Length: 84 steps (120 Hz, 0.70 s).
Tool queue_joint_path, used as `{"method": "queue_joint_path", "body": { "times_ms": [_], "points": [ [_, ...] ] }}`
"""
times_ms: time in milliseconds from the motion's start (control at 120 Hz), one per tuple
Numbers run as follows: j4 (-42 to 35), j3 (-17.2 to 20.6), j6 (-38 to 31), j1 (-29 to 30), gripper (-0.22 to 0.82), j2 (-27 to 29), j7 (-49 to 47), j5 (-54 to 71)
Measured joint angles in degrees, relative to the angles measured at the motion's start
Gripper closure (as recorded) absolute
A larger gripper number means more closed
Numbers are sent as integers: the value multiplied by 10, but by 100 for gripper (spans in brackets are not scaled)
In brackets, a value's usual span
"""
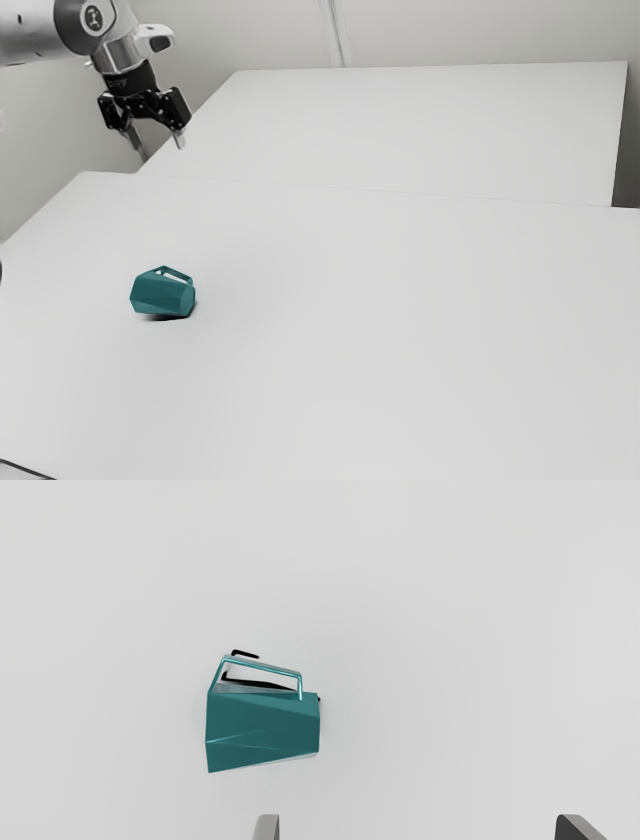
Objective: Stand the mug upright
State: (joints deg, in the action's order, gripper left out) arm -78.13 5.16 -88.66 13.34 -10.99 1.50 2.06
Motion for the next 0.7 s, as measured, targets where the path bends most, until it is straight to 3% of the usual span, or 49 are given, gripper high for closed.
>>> {"method": "queue_joint_path", "body": {
  "times_ms": [300, 492, 700],
  "points": [
    [-8, 2, 6, 28, 0, -10, 8, -4],
    [-95, 0, -23, 183, 0, -5, 79, -119],
    [-177, -1, -54, 315, 0, -32, 244, -267]
  ]
}}
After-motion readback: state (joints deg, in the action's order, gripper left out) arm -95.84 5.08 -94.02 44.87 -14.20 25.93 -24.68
